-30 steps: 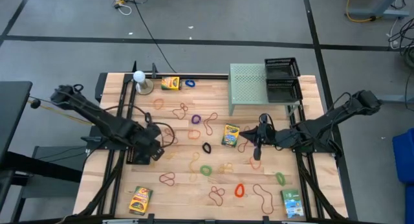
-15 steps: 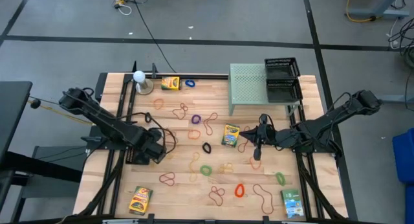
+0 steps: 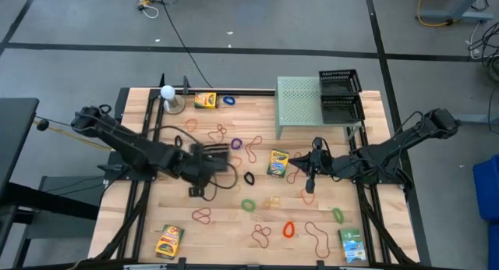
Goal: Pick & Place Office Desk Supplies
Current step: Put the black bin on the shelf
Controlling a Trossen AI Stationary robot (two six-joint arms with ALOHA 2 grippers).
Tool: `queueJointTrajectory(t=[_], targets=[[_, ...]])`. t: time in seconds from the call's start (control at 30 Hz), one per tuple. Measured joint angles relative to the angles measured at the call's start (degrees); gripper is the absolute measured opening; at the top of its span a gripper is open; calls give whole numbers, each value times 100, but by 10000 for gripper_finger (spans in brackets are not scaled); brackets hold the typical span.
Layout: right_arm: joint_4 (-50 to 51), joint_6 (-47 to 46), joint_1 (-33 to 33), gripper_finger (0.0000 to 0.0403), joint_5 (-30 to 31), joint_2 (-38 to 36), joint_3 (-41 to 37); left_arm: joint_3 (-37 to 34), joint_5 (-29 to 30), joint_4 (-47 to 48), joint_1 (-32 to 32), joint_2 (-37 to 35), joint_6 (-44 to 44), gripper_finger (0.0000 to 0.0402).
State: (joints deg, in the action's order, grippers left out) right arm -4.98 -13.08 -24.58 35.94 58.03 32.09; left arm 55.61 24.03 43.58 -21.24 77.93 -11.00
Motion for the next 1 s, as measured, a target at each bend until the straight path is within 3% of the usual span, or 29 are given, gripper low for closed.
queueJointTrajectory(t=[0.23,0.4,0.67,1.0], targets=[[384,1,0,25,-384,507,403,2,-192,-1784,709,198,4783,16],[1852,151,31,69,-541,1209,1624,-2,-389,-2309,1057,560,6678,16],[3686,1379,400,122,-802,2652,3664,-2,-623,-2810,1225,971,7301,17],[4528,2304,831,115,-1246,3741,4501,-2,-713,-2870,1257,970,7164,18]])
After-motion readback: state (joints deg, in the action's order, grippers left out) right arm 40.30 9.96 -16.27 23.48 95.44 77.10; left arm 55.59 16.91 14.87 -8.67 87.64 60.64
